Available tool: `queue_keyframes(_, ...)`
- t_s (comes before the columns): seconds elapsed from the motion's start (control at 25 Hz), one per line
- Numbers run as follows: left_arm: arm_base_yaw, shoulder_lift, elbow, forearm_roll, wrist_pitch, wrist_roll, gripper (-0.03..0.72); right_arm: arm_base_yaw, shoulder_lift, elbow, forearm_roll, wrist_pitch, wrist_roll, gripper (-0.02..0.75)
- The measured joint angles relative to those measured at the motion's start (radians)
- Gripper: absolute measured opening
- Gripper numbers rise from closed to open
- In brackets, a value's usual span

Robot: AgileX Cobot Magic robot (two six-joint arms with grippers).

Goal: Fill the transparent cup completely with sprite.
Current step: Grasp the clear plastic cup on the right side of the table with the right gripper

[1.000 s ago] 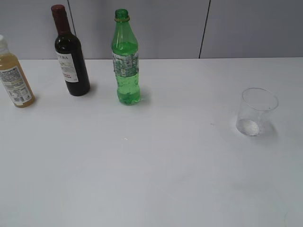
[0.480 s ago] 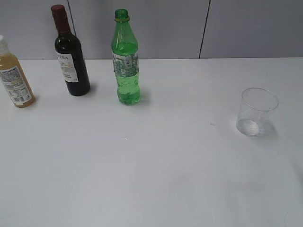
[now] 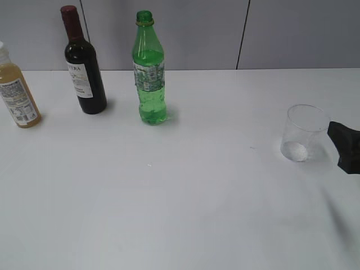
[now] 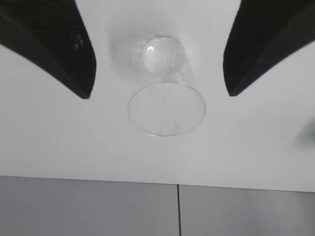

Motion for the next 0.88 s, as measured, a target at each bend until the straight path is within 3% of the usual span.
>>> queue_keyframes(0.64,0.000,0.000,0.000,0.000,0.000,0.000,0.490,0.000,0.408,0.017,-0.085,-0.440,0.071,0.621)
queue_keyframes(0.88,0.000,0.000,0.000,0.000,0.000,0.000,0.490,0.000,0.530,0.017,-0.082,-0.484,0.081,0.669)
